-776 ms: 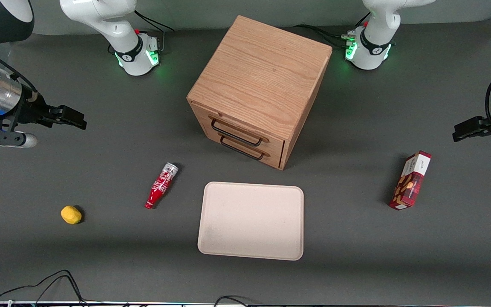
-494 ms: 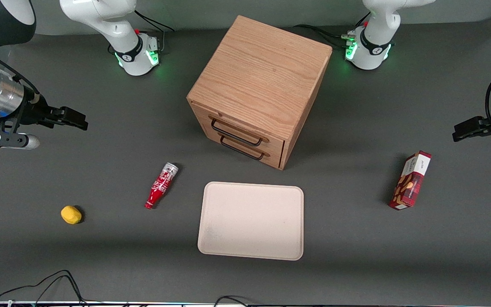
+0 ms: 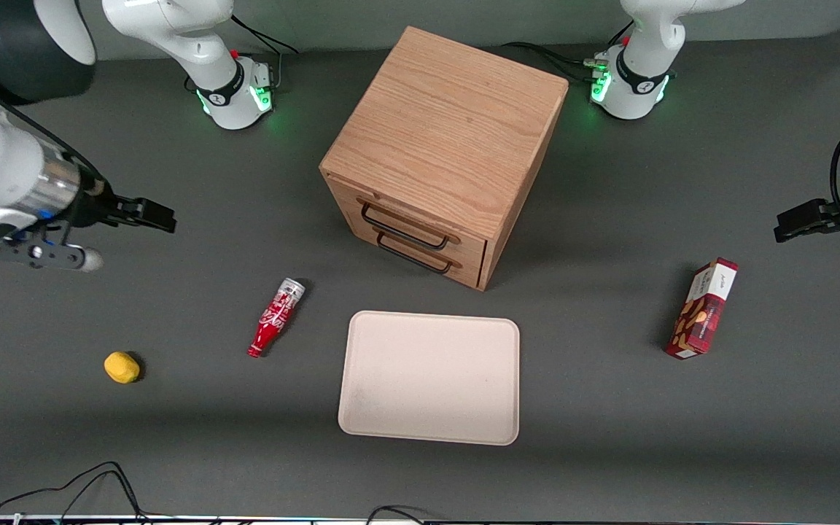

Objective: Place coke bottle on tray
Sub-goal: 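Move the open right gripper over the red Coca-Cola bottle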

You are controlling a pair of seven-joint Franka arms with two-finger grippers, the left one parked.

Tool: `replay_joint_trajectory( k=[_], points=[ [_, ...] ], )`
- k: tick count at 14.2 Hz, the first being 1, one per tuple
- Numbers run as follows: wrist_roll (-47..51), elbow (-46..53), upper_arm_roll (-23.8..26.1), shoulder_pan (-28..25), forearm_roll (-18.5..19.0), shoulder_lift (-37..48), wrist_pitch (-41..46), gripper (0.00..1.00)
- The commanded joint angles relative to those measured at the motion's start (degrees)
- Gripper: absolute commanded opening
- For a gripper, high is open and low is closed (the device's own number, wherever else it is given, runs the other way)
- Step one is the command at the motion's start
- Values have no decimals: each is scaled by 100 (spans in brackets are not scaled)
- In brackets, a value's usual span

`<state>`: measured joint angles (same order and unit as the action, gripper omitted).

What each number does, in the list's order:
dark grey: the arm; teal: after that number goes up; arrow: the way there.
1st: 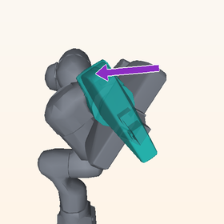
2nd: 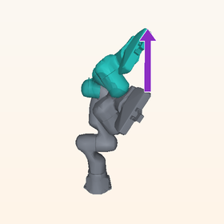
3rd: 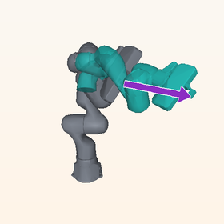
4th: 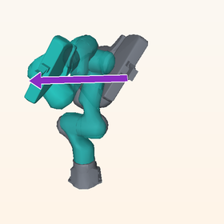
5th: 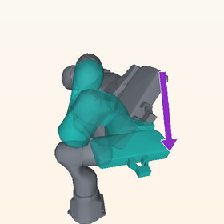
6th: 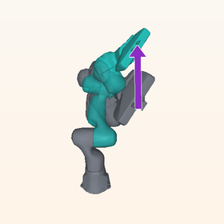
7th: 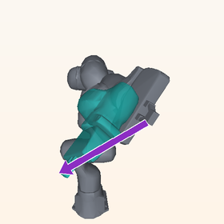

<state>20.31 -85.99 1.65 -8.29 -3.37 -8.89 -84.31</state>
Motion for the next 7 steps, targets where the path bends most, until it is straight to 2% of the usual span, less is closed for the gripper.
replay_joint_trajectory(
  k=[1,4,7],
  points=[
    [630,206,20,3,-156,-411,21,100],
    [1288,-65,125,-6,-164,-561,-469,100],
    [2149,-978,415,-6,-156,-544,-1725,100]
  ],
)
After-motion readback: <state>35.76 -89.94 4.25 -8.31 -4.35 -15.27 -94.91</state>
